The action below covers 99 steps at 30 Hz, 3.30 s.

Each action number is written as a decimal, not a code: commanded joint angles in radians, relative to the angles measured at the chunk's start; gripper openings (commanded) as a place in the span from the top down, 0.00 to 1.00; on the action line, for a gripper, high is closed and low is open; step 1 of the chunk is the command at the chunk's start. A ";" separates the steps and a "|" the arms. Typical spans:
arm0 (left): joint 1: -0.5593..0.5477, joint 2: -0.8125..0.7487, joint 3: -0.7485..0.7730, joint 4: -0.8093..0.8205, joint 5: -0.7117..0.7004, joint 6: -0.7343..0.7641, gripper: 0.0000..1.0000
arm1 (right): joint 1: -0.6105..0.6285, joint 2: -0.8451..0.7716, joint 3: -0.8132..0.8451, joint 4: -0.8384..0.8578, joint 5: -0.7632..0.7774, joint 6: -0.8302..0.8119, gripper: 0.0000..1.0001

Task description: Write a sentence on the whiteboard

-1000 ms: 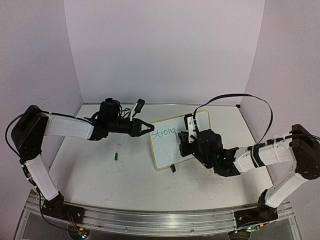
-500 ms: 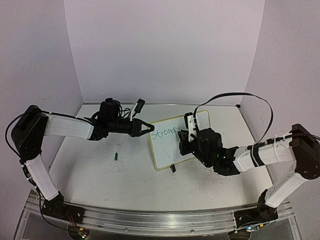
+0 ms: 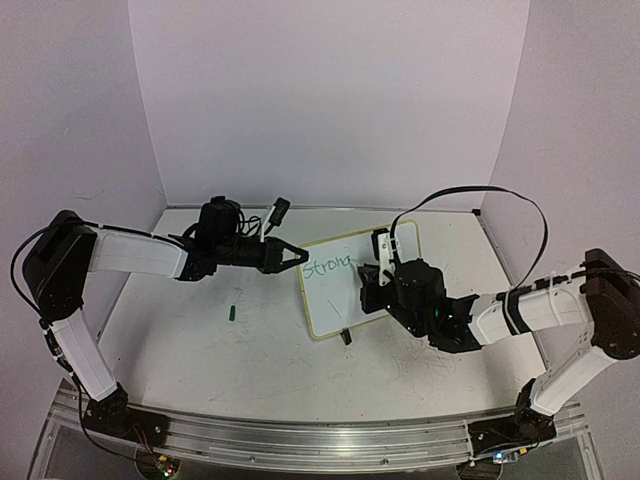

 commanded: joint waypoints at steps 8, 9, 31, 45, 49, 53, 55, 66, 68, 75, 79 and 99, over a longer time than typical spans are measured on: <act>-0.003 -0.063 0.017 0.034 0.000 0.038 1.00 | 0.009 -0.018 -0.036 -0.078 0.011 0.034 1.00; -0.003 -0.063 0.016 0.034 0.000 0.038 1.00 | 0.010 -0.018 -0.037 -0.079 0.011 0.035 1.00; -0.003 -0.058 0.017 0.032 0.000 0.039 1.00 | 0.042 0.014 0.070 -0.049 -0.038 -0.019 1.00; -0.006 -0.132 -0.039 -0.004 -0.116 0.040 1.00 | -0.003 -0.228 -0.060 -0.004 -0.121 -0.132 1.00; -0.011 -0.151 -0.057 -0.009 -0.136 0.076 1.00 | -0.003 -0.229 -0.101 0.034 -0.116 -0.139 1.00; -0.011 -0.145 -0.047 -0.010 -0.135 0.091 1.00 | -0.002 -0.232 -0.106 0.024 -0.096 -0.142 1.00; -0.011 -0.144 -0.044 -0.011 -0.136 0.095 1.00 | -0.002 -0.233 -0.108 0.025 -0.088 -0.148 1.00; -0.011 -0.130 -0.044 -0.011 -0.124 0.091 1.00 | -0.001 -0.200 -0.111 0.018 -0.064 -0.118 1.00; -0.011 -0.130 -0.043 -0.011 -0.120 0.090 1.00 | -0.002 -0.197 -0.112 0.017 -0.055 -0.116 1.00; -0.011 -0.130 -0.041 -0.012 -0.111 0.087 1.00 | -0.001 -0.155 -0.081 0.005 -0.073 -0.128 1.00; -0.011 -0.132 -0.041 -0.012 -0.111 0.088 1.00 | -0.003 -0.137 -0.063 0.005 -0.040 -0.111 1.00; -0.011 -0.131 -0.042 -0.015 -0.102 0.091 1.00 | -0.006 -0.072 -0.005 0.042 0.014 -0.110 1.00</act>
